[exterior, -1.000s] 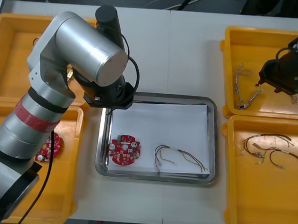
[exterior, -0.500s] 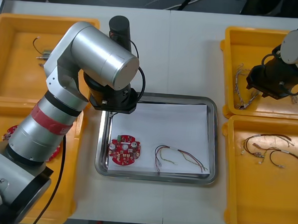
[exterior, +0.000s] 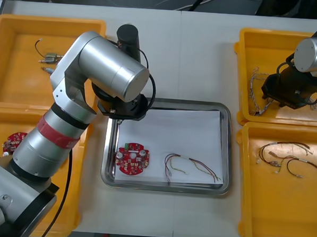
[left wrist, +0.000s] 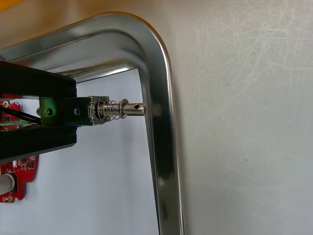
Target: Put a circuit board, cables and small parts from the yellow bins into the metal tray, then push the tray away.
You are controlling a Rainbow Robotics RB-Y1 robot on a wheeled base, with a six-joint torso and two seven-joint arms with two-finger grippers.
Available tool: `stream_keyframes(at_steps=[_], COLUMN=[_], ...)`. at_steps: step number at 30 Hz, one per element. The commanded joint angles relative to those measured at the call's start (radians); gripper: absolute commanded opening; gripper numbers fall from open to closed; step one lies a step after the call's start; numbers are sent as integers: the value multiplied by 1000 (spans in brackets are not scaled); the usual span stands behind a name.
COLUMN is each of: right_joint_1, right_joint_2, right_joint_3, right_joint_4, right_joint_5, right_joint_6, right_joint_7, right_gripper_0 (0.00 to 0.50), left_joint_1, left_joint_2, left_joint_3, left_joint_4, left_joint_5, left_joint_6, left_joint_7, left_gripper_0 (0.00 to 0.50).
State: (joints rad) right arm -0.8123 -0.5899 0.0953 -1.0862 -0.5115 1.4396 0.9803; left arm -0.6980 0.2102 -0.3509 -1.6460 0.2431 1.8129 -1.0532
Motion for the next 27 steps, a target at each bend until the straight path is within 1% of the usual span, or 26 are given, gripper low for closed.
stream_keyframes(at_steps=[1, 2, 3, 4, 5, 6, 13, 18, 23, 27], right_joint_1=[-39, -41, -41, -41, -41, -41, -41, -41, -42, -42], right_joint_2=[16, 16, 16, 16, 16, 16, 15, 5, -10, -18], right_joint_3=[17, 17, 17, 18, 17, 17, 17, 17, 7, 6], right_joint_4=[2, 0, 0, 0, 2, 0, 0, -11, -47, -80], right_joint_5=[5, 5, 4, 4, 4, 2, 2, 11, 11, 34], right_joint_6=[-7, -7, -7, -7, -10, -11, -31, -53, -59, -62], right_joint_7=[9, 9, 9, 11, 11, 11, 18, 26, 32, 41], right_gripper_0=[285, 175, 109, 71, 71, 0, 0, 0, 0, 0], left_joint_1=[48, 51, 55, 57, 61, 66, 84, 106, 112, 115], left_joint_2=[-22, -22, -22, -22, -22, -22, -23, -23, -23, -26], left_joint_3=[-3, -3, -3, -3, -3, -3, -3, -5, -6, -10], left_joint_4=[-72, -78, -87, -93, -100, -106, -115, -115, -115, -115], left_joint_5=[-21, -22, -22, -22, -24, -27, -48, -67, -68, -68], left_joint_6=[-1, 5, 9, 14, 20, 22, 19, -14, -21, -29], left_joint_7=[-94, -96, -97, -97, -97, -97, -107, -120, -128, -131], left_gripper_0=[0, 0, 0, 0, 0, 0, 0, 0, 0, 0])
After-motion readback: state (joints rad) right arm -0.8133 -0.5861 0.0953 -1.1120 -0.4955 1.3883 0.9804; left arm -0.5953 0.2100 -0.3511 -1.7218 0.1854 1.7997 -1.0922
